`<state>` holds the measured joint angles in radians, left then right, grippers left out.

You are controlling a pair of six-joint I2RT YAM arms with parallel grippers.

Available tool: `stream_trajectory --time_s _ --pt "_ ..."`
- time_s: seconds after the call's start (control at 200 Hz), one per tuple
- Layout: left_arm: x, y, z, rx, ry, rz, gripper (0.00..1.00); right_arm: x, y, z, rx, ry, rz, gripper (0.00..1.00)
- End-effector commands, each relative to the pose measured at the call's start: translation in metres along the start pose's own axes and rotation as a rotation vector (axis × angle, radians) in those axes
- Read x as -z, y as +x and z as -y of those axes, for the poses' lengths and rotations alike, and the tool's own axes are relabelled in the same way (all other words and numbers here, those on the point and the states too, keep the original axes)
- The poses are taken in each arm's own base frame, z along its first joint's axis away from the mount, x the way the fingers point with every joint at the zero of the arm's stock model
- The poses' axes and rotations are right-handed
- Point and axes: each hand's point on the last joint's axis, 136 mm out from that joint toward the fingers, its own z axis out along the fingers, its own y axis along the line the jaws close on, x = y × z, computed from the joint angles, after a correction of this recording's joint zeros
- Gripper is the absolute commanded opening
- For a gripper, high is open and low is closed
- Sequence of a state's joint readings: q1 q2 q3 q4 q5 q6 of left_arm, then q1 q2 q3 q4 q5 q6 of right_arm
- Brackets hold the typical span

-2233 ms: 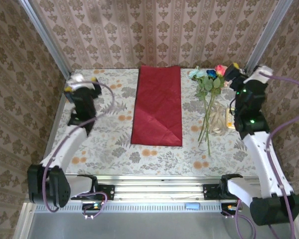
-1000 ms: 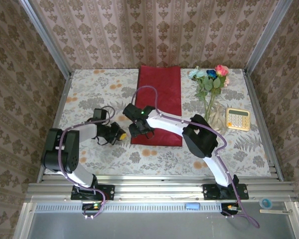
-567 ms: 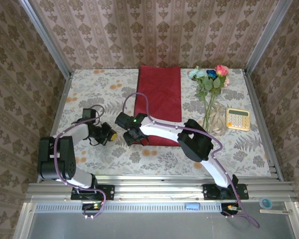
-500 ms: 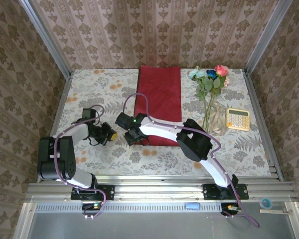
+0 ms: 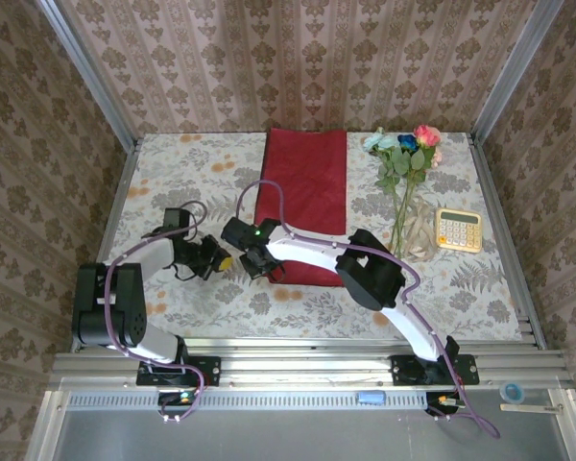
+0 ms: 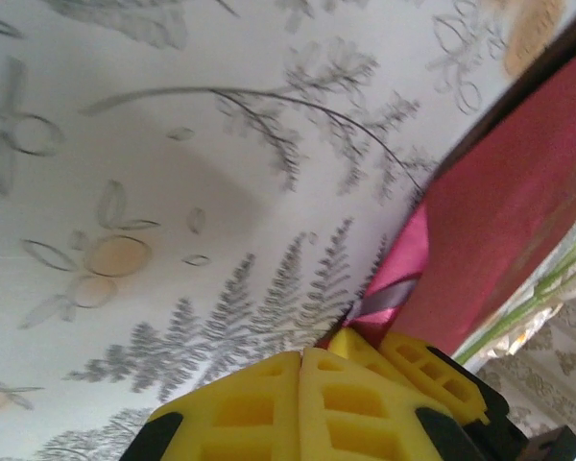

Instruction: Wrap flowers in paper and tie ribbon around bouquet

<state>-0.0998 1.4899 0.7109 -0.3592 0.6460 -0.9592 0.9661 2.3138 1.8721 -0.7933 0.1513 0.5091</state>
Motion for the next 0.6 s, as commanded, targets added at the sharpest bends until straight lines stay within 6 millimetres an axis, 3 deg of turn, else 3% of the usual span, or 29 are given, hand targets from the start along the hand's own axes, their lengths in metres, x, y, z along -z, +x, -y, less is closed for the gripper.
stream_trajectory --time_s 0.0,0.305,0.425,0.595 --pt "0.000 0.010 0.027 -0.054 0.058 -0.037 0.00 0.021 -0.004 -0.004 -0.051 -0.106 -0.002 0.15" --pt "-0.023 0.020 0.041 -0.026 0.104 -0.079 0.00 0.039 -0.005 -0.013 -0.220 -0.545 -0.049 0.18" --pt "-0.029 0.021 0.049 -0.029 0.122 -0.088 0.22 0.038 -0.003 -0.005 -0.267 -0.616 -0.066 0.16" --pt "-0.043 0.019 0.050 -0.004 0.130 -0.097 0.37 0.039 -0.004 0.000 -0.305 -0.672 -0.073 0.19"
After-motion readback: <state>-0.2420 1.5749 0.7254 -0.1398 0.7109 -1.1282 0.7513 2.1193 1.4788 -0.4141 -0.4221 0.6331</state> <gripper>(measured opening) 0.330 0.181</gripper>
